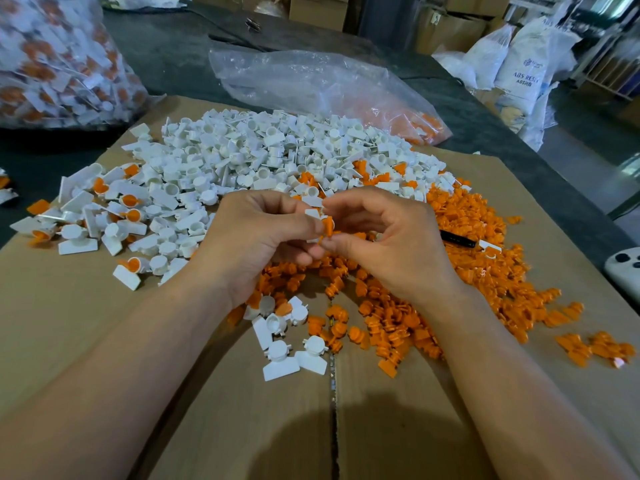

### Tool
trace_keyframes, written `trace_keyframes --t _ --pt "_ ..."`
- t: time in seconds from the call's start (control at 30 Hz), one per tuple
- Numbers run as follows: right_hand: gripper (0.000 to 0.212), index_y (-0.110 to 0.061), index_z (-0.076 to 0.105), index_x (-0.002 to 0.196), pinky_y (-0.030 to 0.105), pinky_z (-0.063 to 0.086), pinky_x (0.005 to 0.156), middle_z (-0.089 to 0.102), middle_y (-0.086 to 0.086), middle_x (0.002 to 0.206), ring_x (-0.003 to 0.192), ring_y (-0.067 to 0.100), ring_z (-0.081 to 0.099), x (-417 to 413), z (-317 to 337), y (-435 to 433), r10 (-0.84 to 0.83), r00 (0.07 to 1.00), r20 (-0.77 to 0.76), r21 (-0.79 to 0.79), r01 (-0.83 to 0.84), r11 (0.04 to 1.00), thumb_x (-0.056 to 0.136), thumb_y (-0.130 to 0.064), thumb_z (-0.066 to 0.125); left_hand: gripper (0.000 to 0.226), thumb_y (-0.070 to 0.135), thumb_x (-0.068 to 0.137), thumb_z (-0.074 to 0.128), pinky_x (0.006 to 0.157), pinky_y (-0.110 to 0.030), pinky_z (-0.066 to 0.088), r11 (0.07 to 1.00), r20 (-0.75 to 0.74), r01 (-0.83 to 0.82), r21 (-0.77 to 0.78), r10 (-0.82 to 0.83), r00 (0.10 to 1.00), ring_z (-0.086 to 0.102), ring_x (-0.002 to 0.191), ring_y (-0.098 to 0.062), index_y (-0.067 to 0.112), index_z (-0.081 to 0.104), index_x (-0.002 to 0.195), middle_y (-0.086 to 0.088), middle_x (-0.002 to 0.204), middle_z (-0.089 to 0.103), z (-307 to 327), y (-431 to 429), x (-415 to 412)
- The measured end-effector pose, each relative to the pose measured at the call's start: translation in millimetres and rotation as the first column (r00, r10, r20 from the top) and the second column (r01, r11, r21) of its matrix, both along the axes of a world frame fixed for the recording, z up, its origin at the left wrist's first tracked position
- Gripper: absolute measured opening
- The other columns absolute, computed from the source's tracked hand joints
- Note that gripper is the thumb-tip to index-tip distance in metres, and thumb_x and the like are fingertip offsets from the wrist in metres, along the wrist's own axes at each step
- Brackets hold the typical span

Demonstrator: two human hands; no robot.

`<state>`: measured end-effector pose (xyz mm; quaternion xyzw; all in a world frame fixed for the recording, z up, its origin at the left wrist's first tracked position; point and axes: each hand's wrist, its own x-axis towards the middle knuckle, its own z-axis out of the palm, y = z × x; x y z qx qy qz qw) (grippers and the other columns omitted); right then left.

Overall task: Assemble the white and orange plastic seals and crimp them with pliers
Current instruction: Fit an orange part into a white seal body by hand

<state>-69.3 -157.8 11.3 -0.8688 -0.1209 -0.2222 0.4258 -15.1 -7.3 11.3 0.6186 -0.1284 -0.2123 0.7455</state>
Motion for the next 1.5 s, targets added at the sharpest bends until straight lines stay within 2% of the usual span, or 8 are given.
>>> trace_keyframes --t 0.27,0.5,0.8,0.97,1.03,1.1,1.23,1.5 --pt "0.034 -0.020 0.062 0.102 0.019 0.053 0.076 0.065 -0.009 0.087 0.082 0.003 0.065 -1 1 3 0.004 0.997 0.082 0.010 -0.005 1.000 0.071 -0.010 0.072 0.012 -0.010 0.071 0.065 0.038 -0.014 0.046 1.000 -0.017 0.009 -0.009 -0.009 1.000 0.060 0.041 -0.014 0.000 0.060 0.066 -0.011 0.051 0.063 2 1 -1" --pt "0.036 -0.019 0.061 0.105 0.026 0.055 0.077 0.064 -0.009 0.088 0.083 0.007 0.065 0 1 2 -0.010 0.994 0.105 -0.021 0.012 1.000 0.071 -0.011 0.072 0.013 -0.010 0.072 0.064 0.038 -0.014 0.046 1.000 -0.023 0.006 -0.004 -0.006 1.000 0.060 0.040 -0.013 0.000 0.060 0.066 -0.010 0.051 0.063 2 1 -1" --pt "0.039 -0.020 0.060 0.106 0.019 0.053 0.078 0.064 -0.012 0.089 0.084 0.002 0.065 0 0 2 -0.016 1.000 0.019 0.029 0.016 0.999 0.072 -0.005 0.073 0.013 -0.010 0.071 0.064 0.037 -0.014 0.045 1.000 -0.040 0.000 -0.012 0.000 0.999 0.060 0.040 -0.014 0.000 0.060 0.064 -0.009 0.049 0.062 2 1 0" --pt "0.036 -0.033 0.061 0.103 0.010 0.049 0.079 0.061 -0.023 0.088 0.084 -0.005 0.062 0 12 -13 -0.194 0.977 -0.087 0.019 0.196 0.980 0.076 -0.012 0.072 0.014 -0.009 0.068 0.065 0.037 -0.015 0.045 0.999 -0.053 -0.023 -0.033 0.021 0.998 0.059 0.040 -0.013 0.002 0.059 0.062 -0.006 0.047 0.060 2 2 1" --pt "0.035 -0.028 0.063 0.109 0.007 0.046 0.076 0.060 -0.023 0.090 0.084 -0.007 0.060 1 17 -26 -0.313 0.936 -0.158 -0.076 0.305 0.949 0.076 -0.019 0.073 0.014 -0.009 0.069 0.065 0.037 -0.015 0.045 0.999 -0.055 -0.026 -0.036 0.024 0.998 0.059 0.040 -0.013 0.002 0.059 0.063 -0.006 0.047 0.059 2 3 1" --pt "0.042 -0.024 0.061 0.116 0.007 0.038 0.078 0.061 -0.014 0.106 0.092 -0.006 0.055 0 20 -42 -0.418 0.877 -0.236 -0.250 0.361 0.898 0.076 -0.027 0.072 0.014 -0.009 0.070 0.065 0.037 -0.014 0.044 0.999 -0.057 -0.025 -0.040 0.023 0.998 0.059 0.040 -0.013 0.002 0.059 0.063 -0.005 0.046 0.059 2 3 2" --pt "0.072 -0.024 0.043 0.135 0.025 0.030 0.091 0.043 0.001 0.139 0.126 0.017 0.039 -2 21 -61 -0.506 0.749 -0.427 -0.553 0.227 0.802 0.071 -0.043 0.072 0.015 -0.010 0.070 0.064 0.036 -0.014 0.044 0.998 -0.063 -0.033 -0.056 0.030 0.998 0.059 0.039 -0.013 0.002 0.058 0.063 -0.005 0.045 0.058 3 4 2" --pt "0.101 -0.023 0.019 0.146 0.036 0.027 0.106 0.023 0.002 0.151 0.136 0.021 0.024 -2 19 -61 -0.564 0.620 -0.546 -0.700 0.033 0.713 0.065 -0.053 0.073 0.016 -0.010 0.071 0.064 0.036 -0.014 0.045 0.997 -0.058 -0.036 -0.071 0.032 0.998 0.060 0.040 -0.013 0.002 0.059 0.063 -0.005 0.046 0.060 3 5 3"
